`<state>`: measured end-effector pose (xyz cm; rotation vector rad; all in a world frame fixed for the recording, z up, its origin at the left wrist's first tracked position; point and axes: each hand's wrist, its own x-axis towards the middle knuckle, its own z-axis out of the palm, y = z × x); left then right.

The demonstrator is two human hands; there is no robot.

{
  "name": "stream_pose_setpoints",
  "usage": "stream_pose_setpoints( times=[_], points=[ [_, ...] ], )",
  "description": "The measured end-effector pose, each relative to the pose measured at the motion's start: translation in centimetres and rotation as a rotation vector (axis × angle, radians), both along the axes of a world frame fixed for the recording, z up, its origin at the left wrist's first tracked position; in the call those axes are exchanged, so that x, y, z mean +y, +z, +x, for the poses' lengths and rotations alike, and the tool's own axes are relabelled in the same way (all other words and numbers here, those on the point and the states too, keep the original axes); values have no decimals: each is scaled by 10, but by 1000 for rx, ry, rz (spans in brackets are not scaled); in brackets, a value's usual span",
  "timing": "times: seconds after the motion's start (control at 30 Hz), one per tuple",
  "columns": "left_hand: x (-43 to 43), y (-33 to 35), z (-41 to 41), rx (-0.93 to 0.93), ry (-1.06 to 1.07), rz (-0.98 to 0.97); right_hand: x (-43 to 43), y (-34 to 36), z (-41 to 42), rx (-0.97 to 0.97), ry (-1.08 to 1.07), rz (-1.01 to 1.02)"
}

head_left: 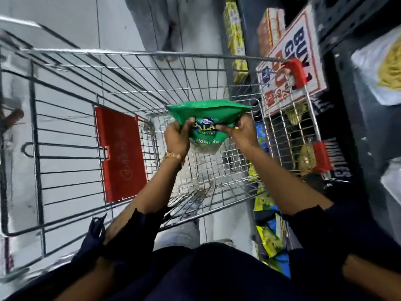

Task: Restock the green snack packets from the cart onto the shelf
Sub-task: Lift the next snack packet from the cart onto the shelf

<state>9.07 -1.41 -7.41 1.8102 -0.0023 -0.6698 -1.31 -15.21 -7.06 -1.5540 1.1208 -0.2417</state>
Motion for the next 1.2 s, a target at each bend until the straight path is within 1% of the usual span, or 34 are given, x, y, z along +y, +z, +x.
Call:
stream_pose_setpoints(
  times=[0.17,0.27,0.33,0.37,0.43,0.5,0.57,0.67,0.73,0.77,0.87,0.97,1.03,1.13,1.2],
  points=[
    [-4,71,-17,-169,-176,-118,14,62,-44,-166,-151,-81],
    [-7,116,-35,-355,-287,-84,24,109,-77,-264,-208,-158],
    [-7,147,-52,-500,-340,-62,33,142,-104,-380,-246,-188],
    [-8,161,-60,-556,-373,-86,39,160,-118,-427,-275,-199],
    [-10,189,-80,-604,-481,-196,54,188,-148,-488,-326,-249],
    [-11,214,-105,-667,-604,-265,73,214,-182,-509,-401,-325],
    [-11,234,-130,-792,-671,-269,89,232,-215,-503,-490,-390],
    [-12,258,-181,-888,-794,-329,117,257,-270,-409,-630,-545],
    [-12,267,-215,-968,-885,-363,135,269,-308,-400,-671,-619],
    [-11,270,-233,-982,-923,-401,146,277,-324,-374,-696,-645],
    [-6,278,-292,-922,-1046,-485,176,290,-377,-281,-788,-772],
    [2,283,-344,-941,-1109,-570,205,295,-423,-235,-903,-809],
    [7,287,-379,-916,-1180,-627,224,297,-453,-231,-973,-844],
    [17,290,-424,-872,-1285,-726,248,294,-497,-241,-1076,-838],
    [24,293,-456,-851,-1336,-801,262,292,-528,-211,-1148,-852]
  ],
)
